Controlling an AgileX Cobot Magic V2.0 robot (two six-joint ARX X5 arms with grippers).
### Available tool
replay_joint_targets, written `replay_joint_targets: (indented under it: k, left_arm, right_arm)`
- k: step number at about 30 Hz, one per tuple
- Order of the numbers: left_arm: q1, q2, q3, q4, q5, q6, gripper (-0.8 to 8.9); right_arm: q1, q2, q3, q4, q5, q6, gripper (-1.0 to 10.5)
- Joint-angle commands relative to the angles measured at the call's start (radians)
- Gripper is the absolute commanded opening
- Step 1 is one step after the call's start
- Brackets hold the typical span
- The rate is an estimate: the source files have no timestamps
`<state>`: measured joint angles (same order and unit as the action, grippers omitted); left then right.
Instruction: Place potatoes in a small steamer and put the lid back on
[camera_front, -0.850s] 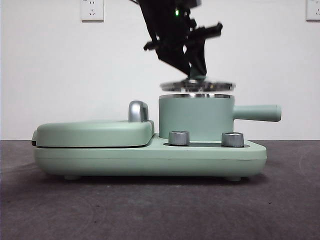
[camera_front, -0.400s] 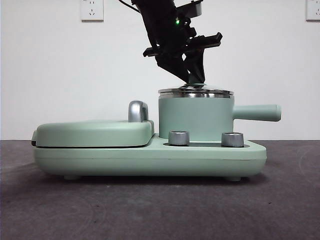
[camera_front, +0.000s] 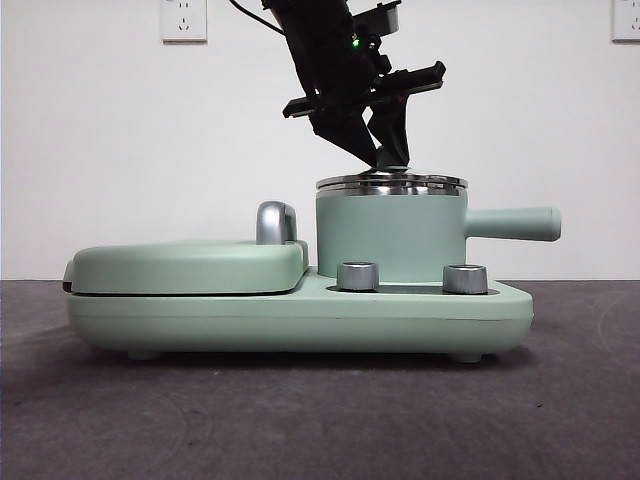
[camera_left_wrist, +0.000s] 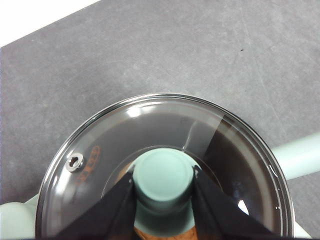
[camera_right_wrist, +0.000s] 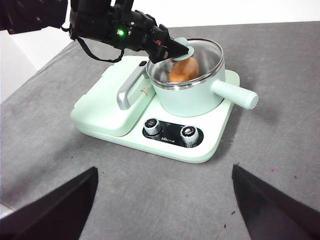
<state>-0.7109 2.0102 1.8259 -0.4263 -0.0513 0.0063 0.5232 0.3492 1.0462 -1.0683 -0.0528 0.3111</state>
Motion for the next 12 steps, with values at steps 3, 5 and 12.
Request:
replay_joint_targets:
  k: [3,5,12]
  left_arm:
    - [-0.003,0.016,0.032,0.0,-0.005,-0.011,0.3]
    - [-0.003,0.016,0.032,0.001,-0.005,-0.011,0.44]
    - [-0.003,0.015,0.032,0.018,-0.005,-0.014,3.28]
  right_arm:
    - [0.006,0.0,0.008,0.006,0.005,-0.004,4.1]
    - [0.006,0.0,0.008,0.006,0.005,-0.004,4.1]
    - [0.006,0.0,0.008,0.006,0.005,-0.005,4.1]
